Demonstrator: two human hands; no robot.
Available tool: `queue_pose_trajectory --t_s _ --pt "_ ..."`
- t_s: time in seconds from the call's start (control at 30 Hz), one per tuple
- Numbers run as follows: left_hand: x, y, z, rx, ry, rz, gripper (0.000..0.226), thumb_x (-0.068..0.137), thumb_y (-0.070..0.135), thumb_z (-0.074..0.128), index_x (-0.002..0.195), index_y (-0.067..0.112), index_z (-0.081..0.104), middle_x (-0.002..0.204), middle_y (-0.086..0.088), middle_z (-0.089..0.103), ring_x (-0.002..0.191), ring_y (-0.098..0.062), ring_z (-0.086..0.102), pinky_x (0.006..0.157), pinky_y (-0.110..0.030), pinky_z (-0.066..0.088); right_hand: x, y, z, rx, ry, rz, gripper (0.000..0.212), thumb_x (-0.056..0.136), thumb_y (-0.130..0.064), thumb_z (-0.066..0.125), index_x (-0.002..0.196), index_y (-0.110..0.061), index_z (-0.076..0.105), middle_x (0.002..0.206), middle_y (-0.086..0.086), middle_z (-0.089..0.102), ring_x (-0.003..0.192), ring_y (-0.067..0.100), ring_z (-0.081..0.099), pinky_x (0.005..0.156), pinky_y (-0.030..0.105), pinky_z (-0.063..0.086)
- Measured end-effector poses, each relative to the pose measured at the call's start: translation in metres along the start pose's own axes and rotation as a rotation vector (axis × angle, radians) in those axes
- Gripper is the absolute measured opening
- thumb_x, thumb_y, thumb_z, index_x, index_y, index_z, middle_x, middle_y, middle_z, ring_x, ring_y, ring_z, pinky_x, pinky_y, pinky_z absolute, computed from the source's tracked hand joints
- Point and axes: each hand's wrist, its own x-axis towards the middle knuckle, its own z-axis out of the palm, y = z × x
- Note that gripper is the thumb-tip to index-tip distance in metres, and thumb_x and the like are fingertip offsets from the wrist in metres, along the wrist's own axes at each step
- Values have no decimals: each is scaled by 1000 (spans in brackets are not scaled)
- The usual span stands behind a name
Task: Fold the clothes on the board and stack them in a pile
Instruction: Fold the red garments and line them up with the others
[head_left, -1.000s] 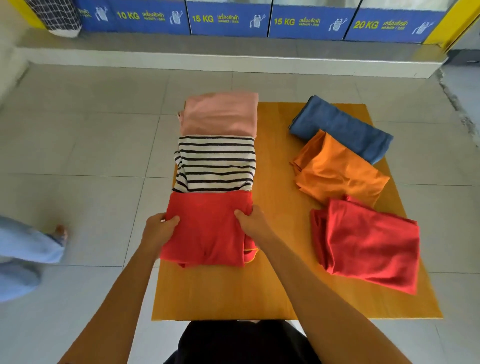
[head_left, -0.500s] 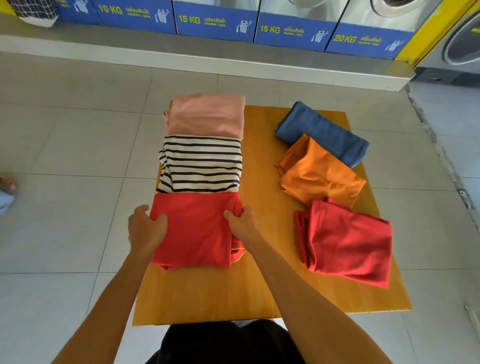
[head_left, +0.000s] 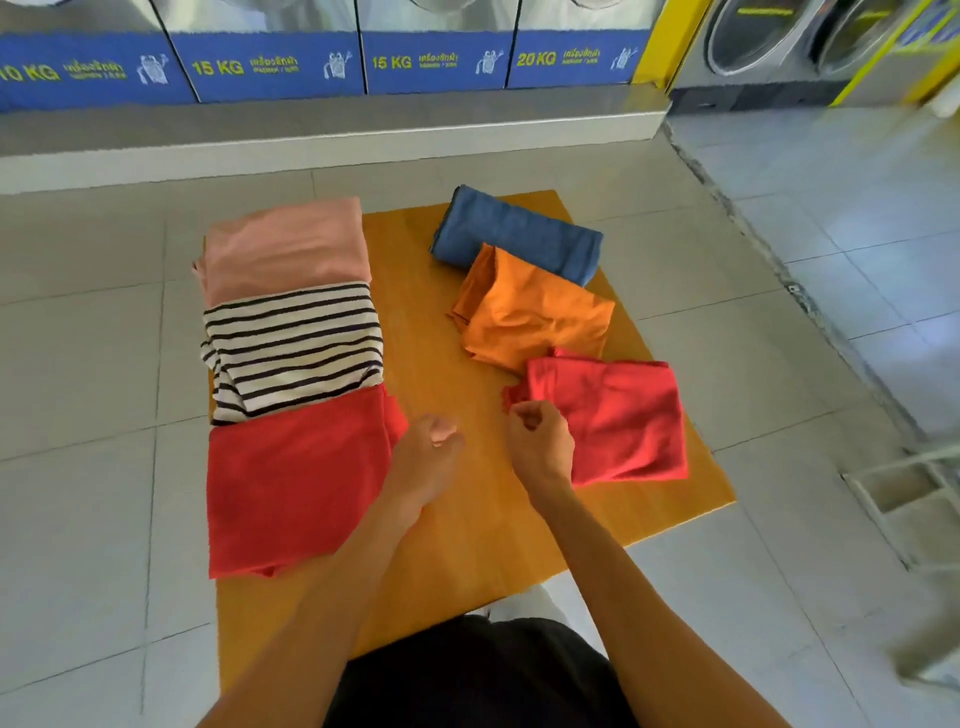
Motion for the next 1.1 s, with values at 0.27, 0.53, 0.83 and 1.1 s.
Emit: queue_pose_trajectory --t_s 0.27,0.53,0.83,1.1 --pt "27 16 75 92 -51 -119 49 93 28 57 134 2 50 131 -13 58 119 -27 55 88 -28 40 54 35 -112 63 165 82 14 89 -9 60 101 -10 67 93 3 69 86 20 63 75 33 52" --pt "38 48 148 -41 70 -243 63 90 32 65 139 0 46 143 -18 51 128 -32 51 104 -36 41 124 66 -184 -181 -29 203 54 90 -31 66 133 -5 46 131 16 57 107 29 56 83 39 49" --pt "36 38 175 -136 73 -397 88 77 63 67 145 13 43 147 -8 48 132 -29 48 109 -40 38 157 90 -186 46 -373 366 92 66 -64 82 127 -1 57 114 17 70 101 32 70 88 48 60" --pt "-19 13 158 -490 71 -451 82 61 60 81 130 24 58 124 4 64 111 -22 61 105 -41 44 131 94 -164 159 -583 413 46 82 -22 80 122 -6 65 110 18 74 103 35 71 93 52 57"
